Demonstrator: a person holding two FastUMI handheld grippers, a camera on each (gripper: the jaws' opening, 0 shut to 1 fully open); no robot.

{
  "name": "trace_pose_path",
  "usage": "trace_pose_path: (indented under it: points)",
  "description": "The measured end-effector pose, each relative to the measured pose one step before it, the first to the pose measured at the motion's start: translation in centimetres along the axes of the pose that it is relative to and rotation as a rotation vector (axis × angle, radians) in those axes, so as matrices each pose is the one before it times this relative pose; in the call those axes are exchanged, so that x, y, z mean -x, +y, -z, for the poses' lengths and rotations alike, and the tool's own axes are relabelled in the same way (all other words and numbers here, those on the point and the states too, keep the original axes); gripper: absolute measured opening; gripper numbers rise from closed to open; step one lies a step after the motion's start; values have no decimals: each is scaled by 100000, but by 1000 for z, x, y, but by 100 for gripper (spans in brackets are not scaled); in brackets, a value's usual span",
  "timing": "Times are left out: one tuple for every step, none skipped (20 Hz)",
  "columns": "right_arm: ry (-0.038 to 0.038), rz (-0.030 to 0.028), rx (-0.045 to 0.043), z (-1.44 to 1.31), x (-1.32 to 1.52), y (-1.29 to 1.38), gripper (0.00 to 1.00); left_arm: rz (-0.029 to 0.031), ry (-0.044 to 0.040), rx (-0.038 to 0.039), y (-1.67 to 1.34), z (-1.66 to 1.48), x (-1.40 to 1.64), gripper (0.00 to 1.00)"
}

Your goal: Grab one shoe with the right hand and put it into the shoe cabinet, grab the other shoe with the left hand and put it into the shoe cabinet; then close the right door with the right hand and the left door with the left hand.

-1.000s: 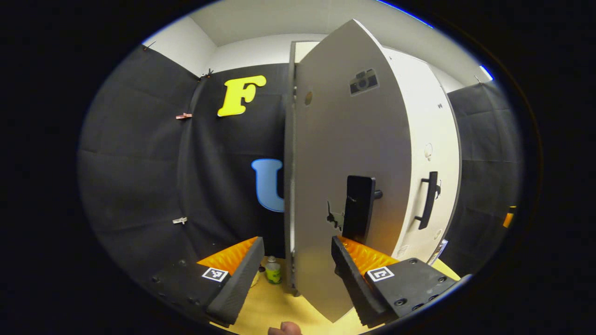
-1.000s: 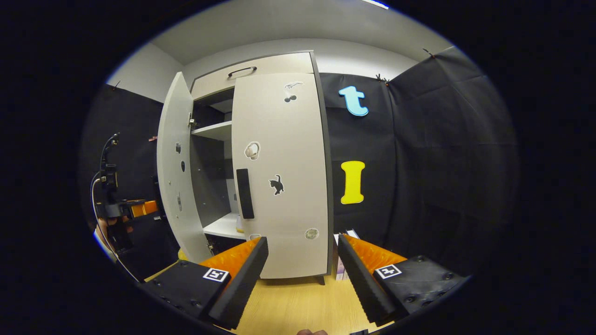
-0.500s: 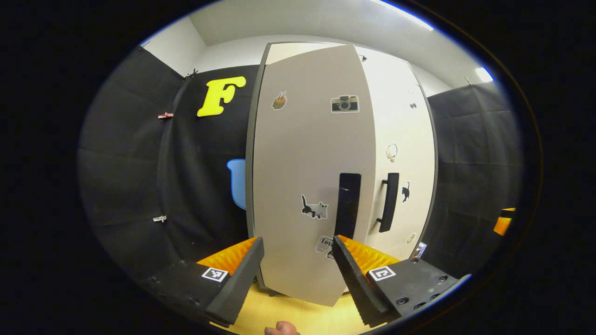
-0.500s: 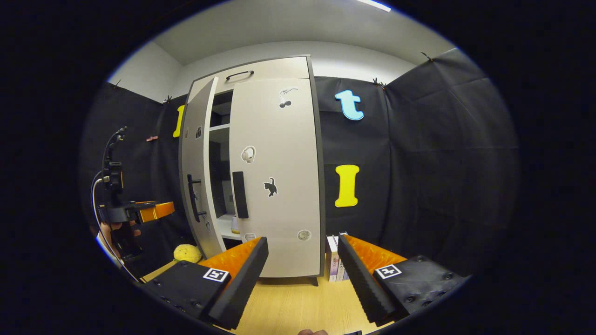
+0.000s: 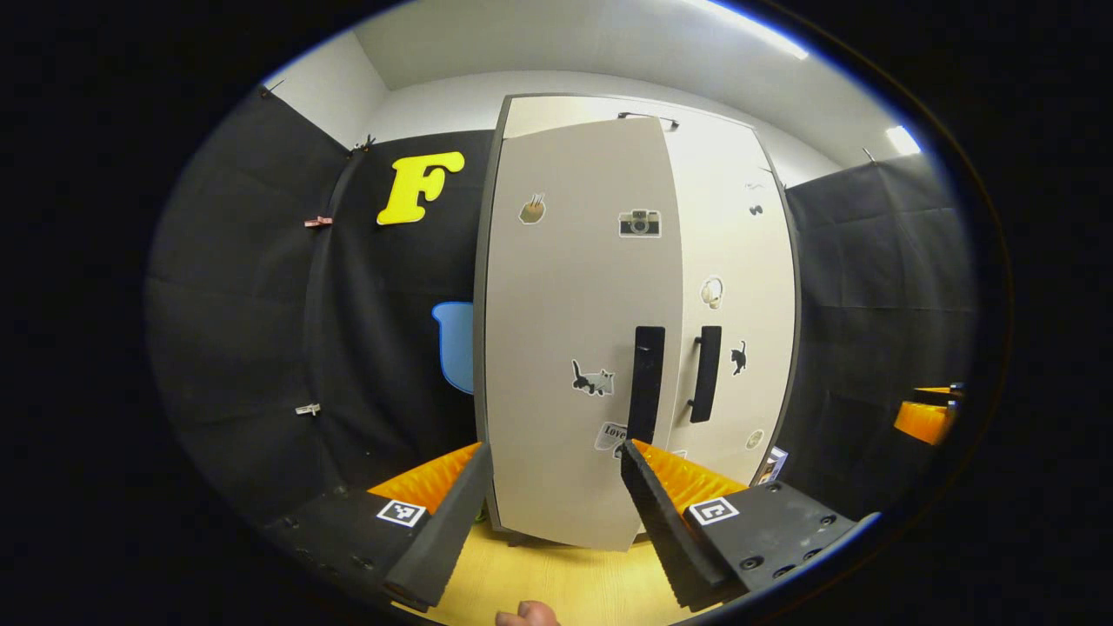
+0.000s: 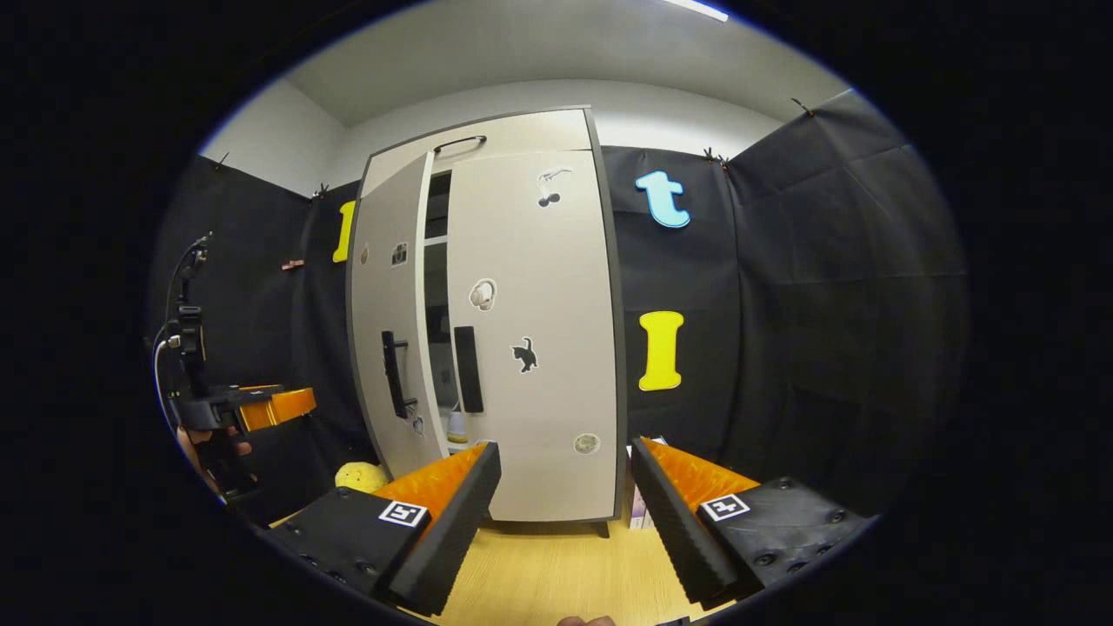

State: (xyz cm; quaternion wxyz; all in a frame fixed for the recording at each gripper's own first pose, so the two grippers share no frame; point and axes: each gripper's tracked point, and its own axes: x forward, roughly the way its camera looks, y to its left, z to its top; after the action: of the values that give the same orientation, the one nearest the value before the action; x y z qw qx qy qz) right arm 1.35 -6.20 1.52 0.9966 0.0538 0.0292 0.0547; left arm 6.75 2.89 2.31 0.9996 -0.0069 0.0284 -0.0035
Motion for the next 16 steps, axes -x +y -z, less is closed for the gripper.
trace_pose_path:
  points:
    - [-218, -146, 55, -71, -24, 322, 98, 255, -360, 207, 119, -202, 424, 94]
    - [-340, -19, 115, -112, 8, 308, 98, 161, -229, 282, 109, -132, 412, 94]
    - [-374, 104, 235, -118, -52, 260, 98, 272, -223, 288, 69, -165, 428, 94]
    - [-473, 138, 508, -57, -59, 263, 98, 286, -301, 270, 2, -75, 425, 94]
    - [-448, 145, 594, -155, 36, 175, 98, 774, -41, 54, -22, -162, 260, 94]
    - [-429, -27, 316, -43, 52, 384, 98, 861, 132, -350, -30, -1, 260, 94]
    - [-392, -213, 113, -113, 7, 403, 98, 170, -179, -448, 54, -81, 380, 94]
    - [-317, -134, 196, -75, 49, 374, 98, 256, -330, -483, 35, -49, 475, 94]
    - [-392, 52, 404, -135, -44, 297, 98, 315, -385, -78, 46, -91, 427, 94]
    - [-320, -50, 600, -114, -61, 264, 98, 669, -298, 221, -8, 12, 323, 94]
    - [-235, 153, 628, -53, -66, 263, 98, 587, -173, 415, -28, -107, 301, 94]
    - [-117, 248, 376, -57, -59, 155, 98, 296, -307, 431, -25, -35, 313, 94]
    - [-46, 180, -88, 36, 18, 236, 98, 258, -398, 17, 76, -213, 234, 94]
    - [-218, 275, -217, 12, 12, 265, 98, -107, -735, -329, 52, -236, 351, 94]
    - [-284, 232, -4, -72, 34, 158, 98, -92, -761, -532, 93, -339, 227, 94]
    - [-211, 599, 242, -34, -111, -36, 98, -194, -643, -451, 122, -137, 74, 94]
